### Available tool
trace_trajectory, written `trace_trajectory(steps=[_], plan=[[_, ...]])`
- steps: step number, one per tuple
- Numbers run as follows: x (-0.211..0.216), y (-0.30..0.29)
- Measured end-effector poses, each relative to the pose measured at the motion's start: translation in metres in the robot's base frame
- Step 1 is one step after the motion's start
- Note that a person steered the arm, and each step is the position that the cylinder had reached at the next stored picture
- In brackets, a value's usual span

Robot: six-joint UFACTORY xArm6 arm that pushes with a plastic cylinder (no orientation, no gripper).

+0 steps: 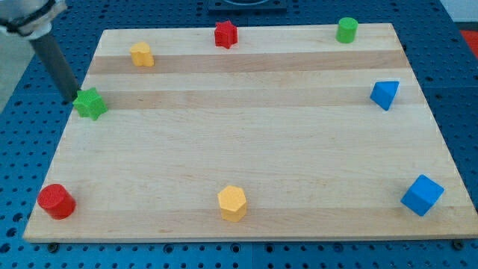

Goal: Move the green star to the bottom of the yellow heart

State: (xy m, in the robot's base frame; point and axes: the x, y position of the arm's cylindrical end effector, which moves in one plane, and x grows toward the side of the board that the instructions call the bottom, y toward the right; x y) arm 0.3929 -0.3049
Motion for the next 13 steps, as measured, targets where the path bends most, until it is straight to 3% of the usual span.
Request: trace_trajectory(steps=[2,5,11,13], plan=[[0.042,0.007],[-0.001,0.021],[-0.002,0.117],[-0.014,0.123]])
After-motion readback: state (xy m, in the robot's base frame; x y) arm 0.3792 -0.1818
